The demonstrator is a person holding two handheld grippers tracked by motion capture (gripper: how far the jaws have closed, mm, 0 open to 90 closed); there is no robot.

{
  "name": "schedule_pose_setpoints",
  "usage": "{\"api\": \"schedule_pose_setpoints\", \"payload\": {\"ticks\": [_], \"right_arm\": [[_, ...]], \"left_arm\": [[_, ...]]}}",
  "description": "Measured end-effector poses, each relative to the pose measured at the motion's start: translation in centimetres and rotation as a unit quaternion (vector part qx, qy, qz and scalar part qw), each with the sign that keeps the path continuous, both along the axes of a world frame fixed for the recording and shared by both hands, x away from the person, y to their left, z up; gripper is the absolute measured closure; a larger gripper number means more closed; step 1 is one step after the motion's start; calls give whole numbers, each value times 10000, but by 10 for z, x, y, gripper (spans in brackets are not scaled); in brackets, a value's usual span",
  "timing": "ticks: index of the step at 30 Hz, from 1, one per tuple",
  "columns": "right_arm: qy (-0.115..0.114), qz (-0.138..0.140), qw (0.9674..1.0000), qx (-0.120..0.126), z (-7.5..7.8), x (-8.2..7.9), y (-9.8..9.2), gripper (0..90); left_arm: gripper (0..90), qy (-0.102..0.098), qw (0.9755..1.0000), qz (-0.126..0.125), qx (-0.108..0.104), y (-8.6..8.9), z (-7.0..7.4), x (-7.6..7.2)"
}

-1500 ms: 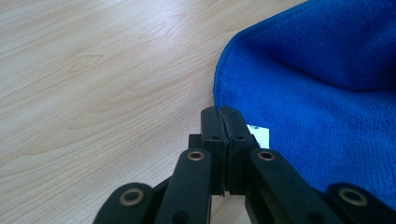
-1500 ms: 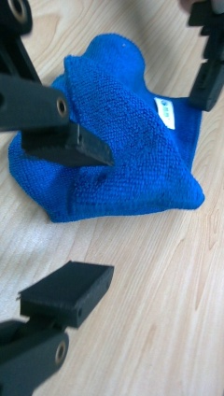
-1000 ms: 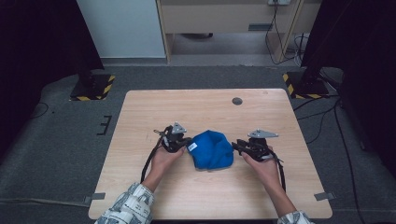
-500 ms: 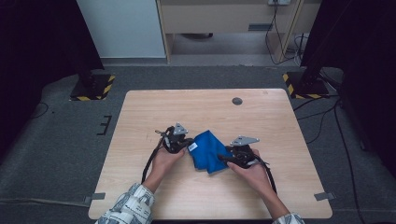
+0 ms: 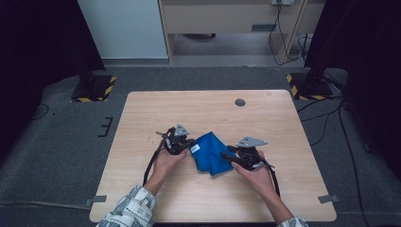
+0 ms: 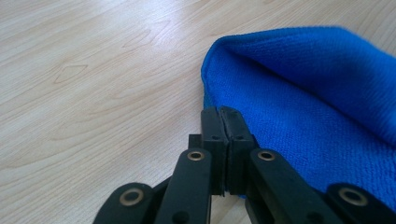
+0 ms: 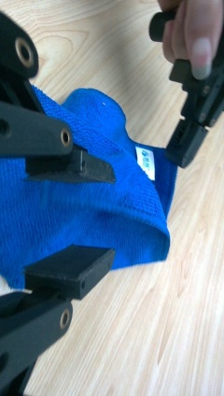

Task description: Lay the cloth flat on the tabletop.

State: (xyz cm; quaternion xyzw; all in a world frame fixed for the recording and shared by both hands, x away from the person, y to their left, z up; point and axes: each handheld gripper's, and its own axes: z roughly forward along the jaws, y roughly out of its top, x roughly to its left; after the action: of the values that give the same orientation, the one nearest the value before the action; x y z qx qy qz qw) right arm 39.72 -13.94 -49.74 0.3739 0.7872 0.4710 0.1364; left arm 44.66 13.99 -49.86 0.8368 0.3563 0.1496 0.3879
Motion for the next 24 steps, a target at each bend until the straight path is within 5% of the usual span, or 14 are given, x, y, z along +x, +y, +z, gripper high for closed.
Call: {"api": "schedule_pose_setpoints", "payload": {"ticks": [8,14,24], "right_arm": [[56,-113,9998,-144,-2,1,-2,656],[311,-313,9985,-311,-11,4,-5,671],[462,-46,9958,-788,-23,1,9,594]], "left_arm": [[889,-13,10000,-10,42,-1,0,0],[889,-13,10000,-3,52,0,0,0],[889,-20,10000,3,77,0,-1,0]]}}
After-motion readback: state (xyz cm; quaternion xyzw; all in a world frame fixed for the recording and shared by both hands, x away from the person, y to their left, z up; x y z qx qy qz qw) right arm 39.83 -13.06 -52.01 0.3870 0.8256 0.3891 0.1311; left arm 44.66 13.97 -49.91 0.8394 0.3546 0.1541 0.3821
